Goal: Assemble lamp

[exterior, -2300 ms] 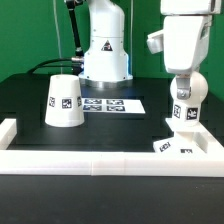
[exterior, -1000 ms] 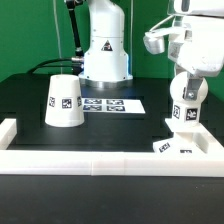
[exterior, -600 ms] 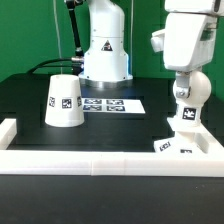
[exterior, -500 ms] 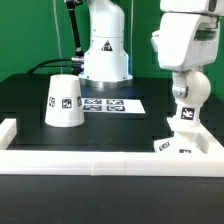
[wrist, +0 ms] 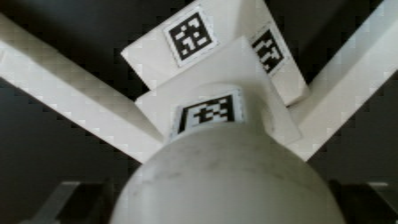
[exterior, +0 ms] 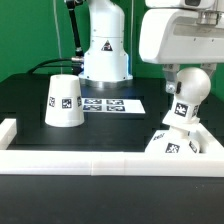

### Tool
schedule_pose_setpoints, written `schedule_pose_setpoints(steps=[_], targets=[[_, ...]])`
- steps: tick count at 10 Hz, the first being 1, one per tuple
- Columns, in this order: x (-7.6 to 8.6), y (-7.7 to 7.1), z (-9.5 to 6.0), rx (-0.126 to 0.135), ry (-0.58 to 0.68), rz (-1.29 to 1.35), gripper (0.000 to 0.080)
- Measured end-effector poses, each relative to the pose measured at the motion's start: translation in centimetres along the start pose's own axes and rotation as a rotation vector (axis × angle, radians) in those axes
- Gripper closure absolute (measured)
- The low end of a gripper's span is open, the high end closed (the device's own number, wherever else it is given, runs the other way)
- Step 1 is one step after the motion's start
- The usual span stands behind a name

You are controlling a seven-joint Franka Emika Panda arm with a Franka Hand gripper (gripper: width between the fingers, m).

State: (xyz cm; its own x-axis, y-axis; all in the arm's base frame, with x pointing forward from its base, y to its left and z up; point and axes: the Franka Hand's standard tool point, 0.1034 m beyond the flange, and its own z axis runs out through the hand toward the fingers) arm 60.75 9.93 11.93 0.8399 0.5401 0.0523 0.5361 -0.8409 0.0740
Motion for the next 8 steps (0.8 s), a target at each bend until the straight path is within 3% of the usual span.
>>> schedule_pose_setpoints(steps=[8], targets=[[-0.39,0.87,0.06,-0.011,0.001,0.679,0.0222]])
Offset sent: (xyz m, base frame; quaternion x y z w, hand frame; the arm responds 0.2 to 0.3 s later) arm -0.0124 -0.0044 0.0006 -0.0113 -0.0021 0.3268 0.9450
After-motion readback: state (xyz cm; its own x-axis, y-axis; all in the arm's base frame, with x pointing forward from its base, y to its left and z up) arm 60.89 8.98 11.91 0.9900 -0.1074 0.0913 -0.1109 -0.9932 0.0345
